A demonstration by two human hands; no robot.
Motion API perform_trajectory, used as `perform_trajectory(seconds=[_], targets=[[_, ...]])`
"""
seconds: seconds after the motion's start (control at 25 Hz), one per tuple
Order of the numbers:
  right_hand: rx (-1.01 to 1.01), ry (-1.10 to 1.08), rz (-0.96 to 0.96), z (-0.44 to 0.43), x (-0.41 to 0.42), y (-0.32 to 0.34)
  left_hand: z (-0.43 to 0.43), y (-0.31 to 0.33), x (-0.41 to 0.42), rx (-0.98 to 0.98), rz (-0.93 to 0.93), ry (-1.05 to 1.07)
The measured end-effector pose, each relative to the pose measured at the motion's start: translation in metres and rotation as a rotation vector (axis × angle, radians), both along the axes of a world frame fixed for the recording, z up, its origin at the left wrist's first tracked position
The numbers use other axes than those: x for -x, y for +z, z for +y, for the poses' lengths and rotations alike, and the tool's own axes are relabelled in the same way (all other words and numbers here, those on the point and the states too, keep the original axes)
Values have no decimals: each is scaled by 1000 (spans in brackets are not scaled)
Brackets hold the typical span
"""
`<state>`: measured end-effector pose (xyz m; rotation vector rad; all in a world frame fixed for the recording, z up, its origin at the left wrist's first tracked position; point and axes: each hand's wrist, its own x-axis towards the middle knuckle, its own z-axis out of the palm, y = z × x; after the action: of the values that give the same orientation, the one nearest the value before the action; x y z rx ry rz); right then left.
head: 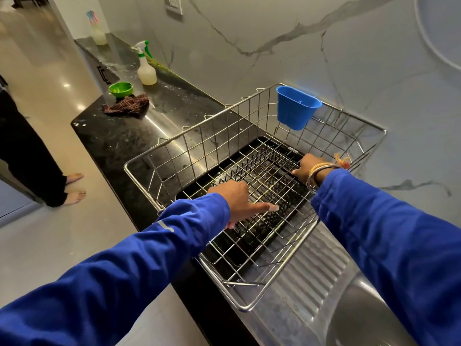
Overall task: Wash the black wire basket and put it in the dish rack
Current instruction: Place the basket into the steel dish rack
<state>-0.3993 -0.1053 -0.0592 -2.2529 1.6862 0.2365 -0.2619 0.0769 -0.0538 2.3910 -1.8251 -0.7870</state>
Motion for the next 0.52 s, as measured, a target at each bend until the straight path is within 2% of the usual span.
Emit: perform_trajectory(seconds=[0.12,0.2,0.28,0.4,0.52], targets=[[15,20,14,3,2,-2,-6,2,-3,138,-153,44],[47,56,38,10,-1,0,-15,5,-10,199,-156,31],[93,116,30,19,-7,-3,-29,7,-16,232,-129,-72],[-62,214,25,39,-20,-4,-46,6,-18,146,-147,-246],[-48,227,136,47,-24,-12,-53,-7,-15,33,-192,-298]])
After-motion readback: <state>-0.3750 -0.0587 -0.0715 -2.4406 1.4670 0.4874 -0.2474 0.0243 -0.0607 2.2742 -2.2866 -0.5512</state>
